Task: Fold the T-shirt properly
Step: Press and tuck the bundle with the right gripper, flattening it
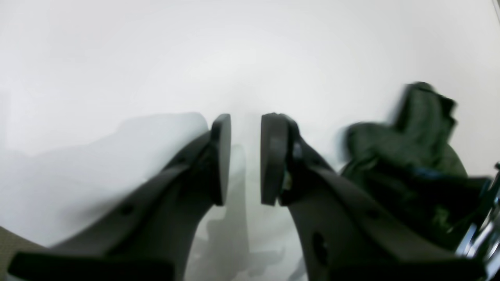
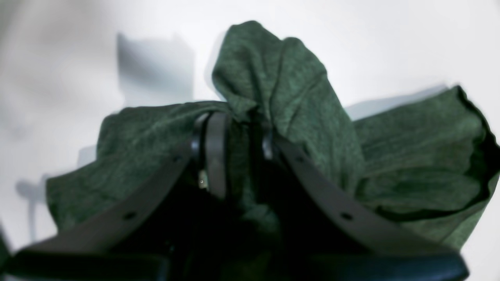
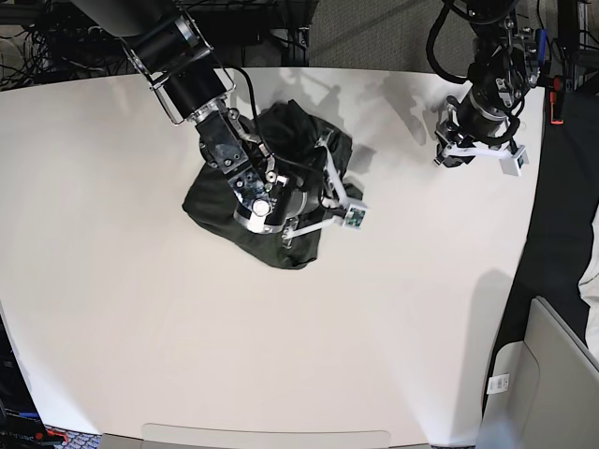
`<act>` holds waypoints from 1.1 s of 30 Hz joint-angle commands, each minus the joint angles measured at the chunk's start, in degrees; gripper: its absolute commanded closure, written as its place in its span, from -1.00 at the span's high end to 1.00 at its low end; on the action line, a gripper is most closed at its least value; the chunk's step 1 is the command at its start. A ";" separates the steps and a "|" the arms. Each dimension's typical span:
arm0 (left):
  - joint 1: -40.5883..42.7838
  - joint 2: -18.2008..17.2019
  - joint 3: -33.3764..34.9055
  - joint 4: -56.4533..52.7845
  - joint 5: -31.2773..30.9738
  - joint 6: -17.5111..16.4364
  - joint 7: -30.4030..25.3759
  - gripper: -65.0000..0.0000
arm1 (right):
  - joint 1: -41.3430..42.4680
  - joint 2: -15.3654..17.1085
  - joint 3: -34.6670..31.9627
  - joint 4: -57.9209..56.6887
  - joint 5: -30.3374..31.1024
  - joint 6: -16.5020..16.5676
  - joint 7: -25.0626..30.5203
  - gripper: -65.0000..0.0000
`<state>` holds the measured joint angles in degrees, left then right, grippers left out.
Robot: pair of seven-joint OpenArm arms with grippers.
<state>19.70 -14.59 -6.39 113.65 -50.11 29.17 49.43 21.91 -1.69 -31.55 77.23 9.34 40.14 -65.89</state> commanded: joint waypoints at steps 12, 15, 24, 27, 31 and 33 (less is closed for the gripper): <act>-0.14 -0.49 -0.24 1.12 -0.22 -0.03 -0.86 -0.64 | 3.63 -0.28 11.29 -2.90 -13.87 -0.14 3.69 -0.72; -0.14 -0.49 -0.24 1.12 -0.22 -0.03 -0.86 -0.64 | 4.24 1.03 11.99 -2.81 -14.84 -0.14 5.45 -0.72; -0.14 -0.49 -0.16 1.12 -0.22 -0.03 -0.86 -0.64 | 3.01 1.74 12.08 7.56 -12.73 -0.14 4.22 -0.72; -0.14 -0.49 0.02 1.12 -0.22 -0.03 -0.86 -0.64 | 1.60 2.88 11.99 16.26 -7.10 -0.14 0.00 -0.72; -0.32 -0.40 0.11 1.12 -0.22 -0.03 -0.86 -0.64 | -1.56 4.81 12.08 26.11 -2.27 -0.14 -4.31 -0.72; -0.41 -0.40 0.02 1.04 -0.22 -0.03 -0.86 -0.64 | -3.76 7.01 12.08 29.27 -2.27 -0.14 -5.54 -0.72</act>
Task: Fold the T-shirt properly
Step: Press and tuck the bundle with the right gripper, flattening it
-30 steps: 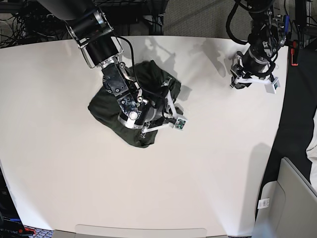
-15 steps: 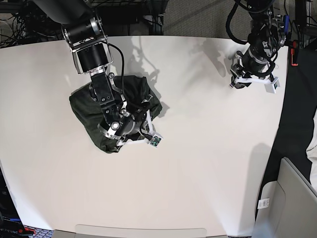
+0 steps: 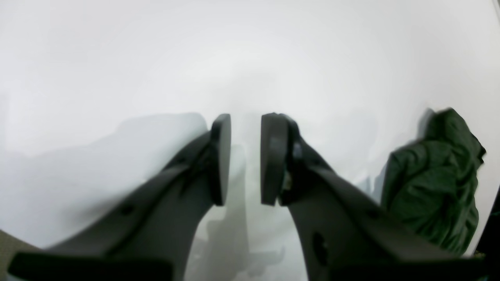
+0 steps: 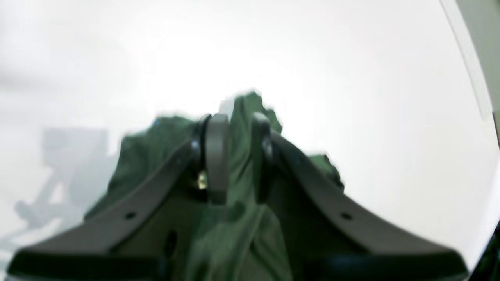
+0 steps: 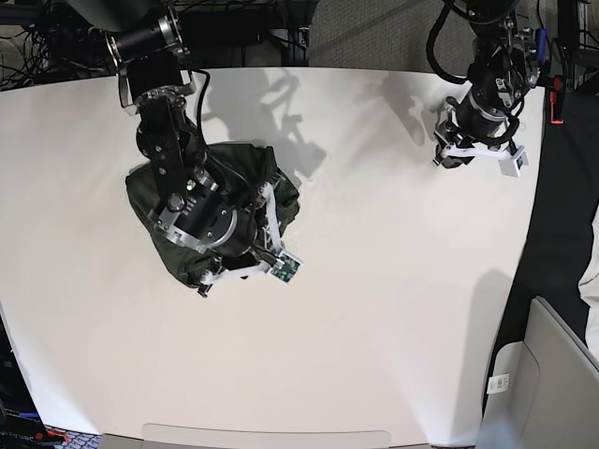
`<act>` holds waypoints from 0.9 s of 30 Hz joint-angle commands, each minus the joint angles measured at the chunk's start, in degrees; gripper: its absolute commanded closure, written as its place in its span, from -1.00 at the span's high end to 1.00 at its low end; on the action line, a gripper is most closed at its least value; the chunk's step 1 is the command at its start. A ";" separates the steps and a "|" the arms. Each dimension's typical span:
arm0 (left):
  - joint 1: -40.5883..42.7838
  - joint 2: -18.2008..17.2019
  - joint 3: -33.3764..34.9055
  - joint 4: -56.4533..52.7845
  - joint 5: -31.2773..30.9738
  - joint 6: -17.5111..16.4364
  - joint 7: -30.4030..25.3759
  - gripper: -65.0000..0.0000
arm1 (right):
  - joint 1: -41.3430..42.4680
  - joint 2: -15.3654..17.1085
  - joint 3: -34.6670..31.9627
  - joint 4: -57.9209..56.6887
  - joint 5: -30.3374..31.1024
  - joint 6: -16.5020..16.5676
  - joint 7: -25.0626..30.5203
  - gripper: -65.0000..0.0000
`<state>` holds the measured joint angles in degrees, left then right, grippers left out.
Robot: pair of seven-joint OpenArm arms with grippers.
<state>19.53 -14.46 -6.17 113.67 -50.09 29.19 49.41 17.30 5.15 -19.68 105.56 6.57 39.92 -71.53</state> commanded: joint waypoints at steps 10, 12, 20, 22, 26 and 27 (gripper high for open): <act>-0.32 -0.53 -0.02 0.75 -0.16 -0.05 -0.84 -0.64 | -7.23 4.83 7.42 6.22 0.42 0.08 -0.25 -0.72; -0.32 -0.53 -0.02 0.75 -0.16 -0.05 -0.84 -0.64 | -6.79 4.39 8.12 3.85 0.42 0.08 -0.17 -0.72; -0.23 -0.53 -0.11 0.75 -0.16 -0.05 -0.84 -0.64 | -1.43 0.70 7.59 -17.69 0.51 0.08 7.13 -0.72; -0.14 -0.53 -0.11 0.75 -0.16 -0.05 -0.84 -0.64 | 0.24 -1.06 7.59 -21.29 0.51 0.08 9.24 -0.72; -0.06 -0.53 -0.29 0.75 -0.16 -0.05 -0.84 -0.64 | 3.76 -3.96 7.59 -26.39 0.51 0.08 10.91 -0.72; -0.06 -0.53 -0.29 0.75 -0.16 -0.05 -0.84 -0.64 | 4.55 -4.58 7.59 -27.27 0.51 0.08 10.91 -0.72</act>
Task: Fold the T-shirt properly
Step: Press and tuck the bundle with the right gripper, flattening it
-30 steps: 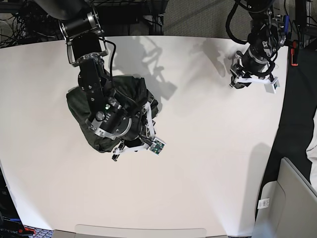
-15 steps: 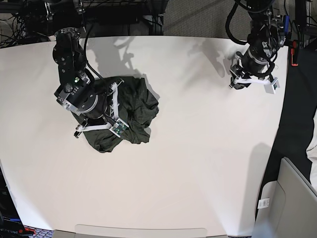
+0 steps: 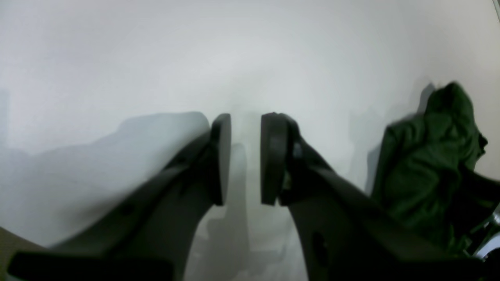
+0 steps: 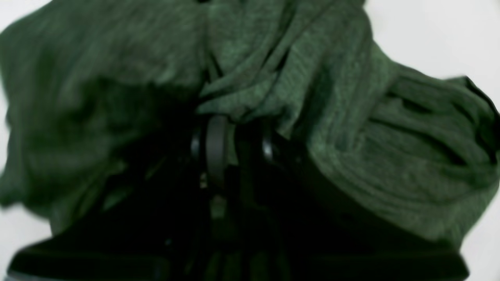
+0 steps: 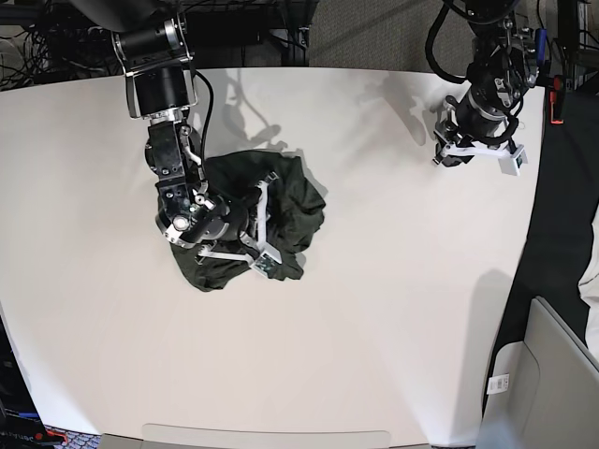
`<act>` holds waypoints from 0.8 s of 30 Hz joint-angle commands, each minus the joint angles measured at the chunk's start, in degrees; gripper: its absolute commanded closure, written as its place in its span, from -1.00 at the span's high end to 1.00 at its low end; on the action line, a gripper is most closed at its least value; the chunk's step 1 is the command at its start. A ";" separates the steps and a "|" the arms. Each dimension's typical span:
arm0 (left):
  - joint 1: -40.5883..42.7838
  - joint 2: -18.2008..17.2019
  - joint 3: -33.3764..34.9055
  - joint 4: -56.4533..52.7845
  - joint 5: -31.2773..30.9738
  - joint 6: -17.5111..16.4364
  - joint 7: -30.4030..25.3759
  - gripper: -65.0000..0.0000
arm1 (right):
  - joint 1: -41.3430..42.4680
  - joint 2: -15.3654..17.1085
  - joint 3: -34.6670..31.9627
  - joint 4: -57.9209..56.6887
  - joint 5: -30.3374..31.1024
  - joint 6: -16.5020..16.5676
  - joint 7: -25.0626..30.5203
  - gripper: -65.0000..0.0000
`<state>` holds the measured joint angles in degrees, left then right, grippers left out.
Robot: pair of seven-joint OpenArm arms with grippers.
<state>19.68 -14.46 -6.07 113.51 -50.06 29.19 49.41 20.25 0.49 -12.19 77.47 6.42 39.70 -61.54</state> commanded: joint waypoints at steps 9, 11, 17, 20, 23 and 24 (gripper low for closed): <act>-0.21 -0.53 -0.48 0.90 -0.18 -0.05 -0.84 -0.64 | 2.65 -2.03 0.10 6.35 1.01 0.30 -0.22 -0.72; -0.21 -0.53 -0.48 0.90 -0.18 -0.05 -0.84 -0.64 | 2.65 -2.03 0.45 8.73 1.28 0.30 -1.01 -0.72; -0.39 -0.53 -0.13 0.90 -0.18 -0.05 -0.84 -0.64 | 4.50 -2.47 0.19 4.42 -0.48 0.30 0.04 -0.72; -0.39 -0.53 -0.13 0.90 -0.18 -0.05 -0.84 -0.64 | 5.29 -4.32 0.10 -3.41 -2.59 0.30 4.97 -0.72; -0.39 -0.53 -0.04 0.90 -0.18 -0.05 -0.84 -0.64 | 6.69 -5.72 0.10 -10.00 -2.94 0.30 10.77 -0.72; -0.30 -0.53 -0.04 0.90 -0.18 -0.05 -0.84 -0.64 | 7.31 -6.60 0.10 -11.76 -2.94 0.30 12.44 -0.72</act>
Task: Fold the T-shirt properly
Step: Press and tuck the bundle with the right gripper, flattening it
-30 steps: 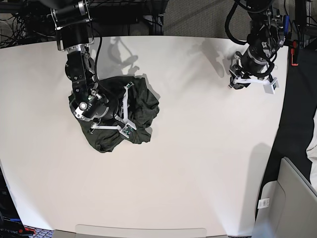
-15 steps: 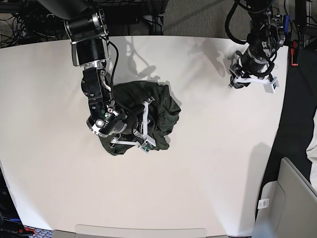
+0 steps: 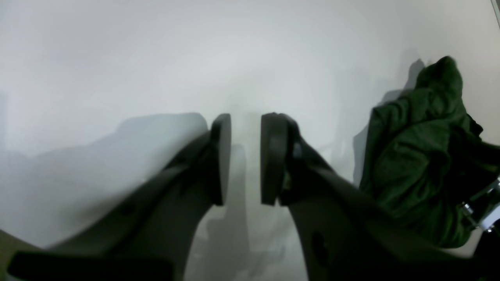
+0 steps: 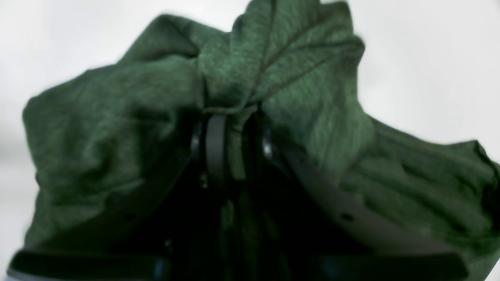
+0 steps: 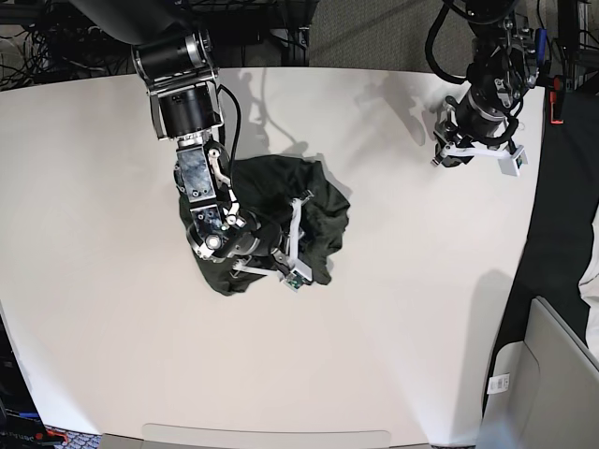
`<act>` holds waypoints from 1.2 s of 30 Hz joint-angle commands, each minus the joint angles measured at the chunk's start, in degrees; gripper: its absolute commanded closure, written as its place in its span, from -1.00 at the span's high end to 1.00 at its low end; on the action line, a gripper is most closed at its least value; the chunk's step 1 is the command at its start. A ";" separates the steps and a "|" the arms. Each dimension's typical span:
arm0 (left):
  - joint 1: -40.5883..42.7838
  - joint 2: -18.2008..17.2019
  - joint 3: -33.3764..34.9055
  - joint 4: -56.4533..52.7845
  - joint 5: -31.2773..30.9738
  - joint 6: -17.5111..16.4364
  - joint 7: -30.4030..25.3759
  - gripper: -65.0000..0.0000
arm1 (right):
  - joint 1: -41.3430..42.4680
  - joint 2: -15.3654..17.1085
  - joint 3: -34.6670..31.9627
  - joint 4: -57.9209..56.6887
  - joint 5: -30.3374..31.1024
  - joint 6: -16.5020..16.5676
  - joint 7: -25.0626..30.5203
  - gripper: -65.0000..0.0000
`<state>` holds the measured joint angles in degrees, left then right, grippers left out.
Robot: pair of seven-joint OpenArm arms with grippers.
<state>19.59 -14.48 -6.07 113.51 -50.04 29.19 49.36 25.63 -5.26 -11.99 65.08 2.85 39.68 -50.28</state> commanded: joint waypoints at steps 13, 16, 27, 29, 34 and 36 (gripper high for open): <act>-0.12 -0.51 -0.04 0.90 -0.29 -0.05 -0.79 -0.64 | 2.11 -3.74 -5.90 3.80 0.80 0.32 3.47 -0.72; -0.12 -0.51 -0.13 0.90 -0.29 -0.05 -0.79 -0.64 | 0.00 -3.74 -7.31 10.92 1.32 0.32 0.83 -0.72; -0.30 -0.51 -0.04 0.82 -0.29 -0.05 -0.79 -0.64 | 0.79 -2.88 -15.22 6.44 2.82 0.32 -0.31 -0.72; -0.30 -0.51 -0.04 0.82 -0.29 -0.05 -0.79 -0.64 | 1.49 -3.58 -15.22 1.95 2.47 0.32 2.77 -0.72; -0.12 -0.51 -0.22 0.82 -0.29 -0.05 -0.79 -0.64 | 2.72 -3.58 -15.04 -2.97 2.47 0.32 5.23 -0.72; -0.12 -0.51 -0.40 0.82 -0.29 -0.05 -0.79 -0.64 | 2.72 -2.26 -14.78 -2.62 2.47 0.32 5.23 -0.72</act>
<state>19.64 -14.44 -6.07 113.49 -50.09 29.17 49.25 27.00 -7.77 -27.11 61.58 5.65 39.92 -44.95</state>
